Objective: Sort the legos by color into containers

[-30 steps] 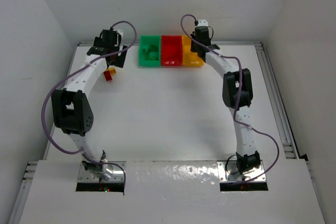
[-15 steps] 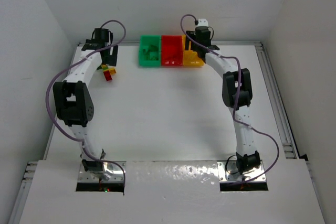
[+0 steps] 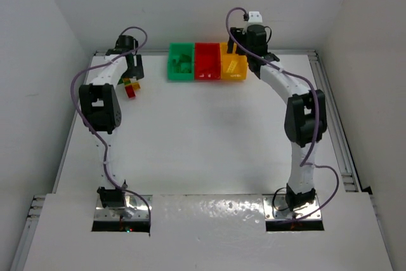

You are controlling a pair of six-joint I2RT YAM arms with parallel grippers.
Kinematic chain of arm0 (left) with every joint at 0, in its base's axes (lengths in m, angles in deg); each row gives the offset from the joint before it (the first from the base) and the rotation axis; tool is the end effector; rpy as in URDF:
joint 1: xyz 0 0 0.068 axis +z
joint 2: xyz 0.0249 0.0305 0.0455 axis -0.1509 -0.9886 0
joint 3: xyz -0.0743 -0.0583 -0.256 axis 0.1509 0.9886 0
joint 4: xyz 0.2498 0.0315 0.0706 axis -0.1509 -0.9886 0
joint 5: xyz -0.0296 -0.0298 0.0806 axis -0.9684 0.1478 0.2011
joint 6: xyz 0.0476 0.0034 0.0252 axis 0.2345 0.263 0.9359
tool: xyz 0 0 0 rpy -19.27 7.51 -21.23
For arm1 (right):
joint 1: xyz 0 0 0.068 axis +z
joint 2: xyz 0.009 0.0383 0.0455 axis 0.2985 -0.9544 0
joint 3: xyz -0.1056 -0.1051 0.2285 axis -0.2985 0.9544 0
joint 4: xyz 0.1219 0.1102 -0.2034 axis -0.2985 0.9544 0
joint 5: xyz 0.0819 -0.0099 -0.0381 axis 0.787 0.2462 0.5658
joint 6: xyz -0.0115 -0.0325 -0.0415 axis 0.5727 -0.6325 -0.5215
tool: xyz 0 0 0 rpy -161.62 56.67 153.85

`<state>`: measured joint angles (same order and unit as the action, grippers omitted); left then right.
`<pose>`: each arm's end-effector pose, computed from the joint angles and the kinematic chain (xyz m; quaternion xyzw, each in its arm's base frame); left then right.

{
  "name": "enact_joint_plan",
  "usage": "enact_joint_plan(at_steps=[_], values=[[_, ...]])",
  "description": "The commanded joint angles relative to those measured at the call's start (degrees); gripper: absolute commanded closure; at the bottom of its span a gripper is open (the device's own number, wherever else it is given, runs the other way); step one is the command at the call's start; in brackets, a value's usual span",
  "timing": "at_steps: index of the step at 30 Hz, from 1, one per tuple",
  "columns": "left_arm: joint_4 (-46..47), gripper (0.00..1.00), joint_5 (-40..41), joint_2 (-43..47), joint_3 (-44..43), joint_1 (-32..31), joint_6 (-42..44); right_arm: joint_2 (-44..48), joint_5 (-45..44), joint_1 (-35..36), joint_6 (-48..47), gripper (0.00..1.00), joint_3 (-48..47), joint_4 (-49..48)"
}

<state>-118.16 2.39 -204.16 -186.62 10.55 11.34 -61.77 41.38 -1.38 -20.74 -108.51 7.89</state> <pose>0.4934 0.0281 0.2244 -0.0772 0.9437 0.1635 0.2771 0.4955 0.1359 0.2759 0.0490 0.7996 0.1009 0.5900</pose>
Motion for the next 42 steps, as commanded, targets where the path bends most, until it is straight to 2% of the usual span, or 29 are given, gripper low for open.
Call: enact_joint_plan(at_steps=[1,8,14,20,28,29,30,31,36,37,38,40,42], values=[[-1.25,0.0,3.45,-1.92,-3.07,-0.11,-5.42,6.59,2.62,1.23,-0.72,0.21,4.21,-4.91],[-1.77,0.02,3.46,-7.1,-4.48,1.47,-9.03,11.78,3.06,2.2,0.07,0.22,11.25,-5.79],[-1.42,0.12,-1.81,-6.06,-3.17,1.56,-8.85,13.63,2.71,2.47,-0.71,0.22,13.72,-6.32],[-0.72,0.44,-4.71,-5.17,0.62,2.09,-7.89,14.07,2.8,2.64,-0.28,0.23,13.71,-6.76],[-0.45,0.72,-6.74,-4.3,1.06,2.09,-4.47,16.35,4.81,3.08,-1.51,0.23,14.85,-6.49],[-0.63,0.78,-8.13,-3.25,1.32,2.0,-3.76,17.13,5.77,3.08,-1.51,0.23,15.47,-6.41],[-1.15,0.8,-9.1,-2.54,1.41,2.0,-1.93,17.58,6.48,3.08,-1.77,0.23,15.65,-6.14],[-1.33,0.88,-10.24,-1.06,1.85,2.09,-0.87,17.84,7.53,3.17,-1.86,0.23,15.91,-5.79],[-2.56,1.0,-24.04,5.01,6.24,2.0,12.81,19.51,17.71,3.43,-2.83,0.24,16.61,-3.51],[-2.91,1.0,-27.8,7.11,8.07,2.0,15.03,19.6,19.13,3.44,-2.91,0.24,16.53,-3.07],[-3.79,1.0,-29.23,8.0,8.96,1.82,17.58,19.52,20.19,3.7,-2.91,0.25,16.53,-2.11],[-5.02,1.0,-32.82,11.42,12.12,1.47,27.83,19.34,20.9,4.75,-2.56,0.27,16.61,-1.05],[-5.46,1.0,-34.77,15.54,16.24,1.03,33.04,18.73,20.99,5.63,-1.77,0.29,16.7,-0.61]])
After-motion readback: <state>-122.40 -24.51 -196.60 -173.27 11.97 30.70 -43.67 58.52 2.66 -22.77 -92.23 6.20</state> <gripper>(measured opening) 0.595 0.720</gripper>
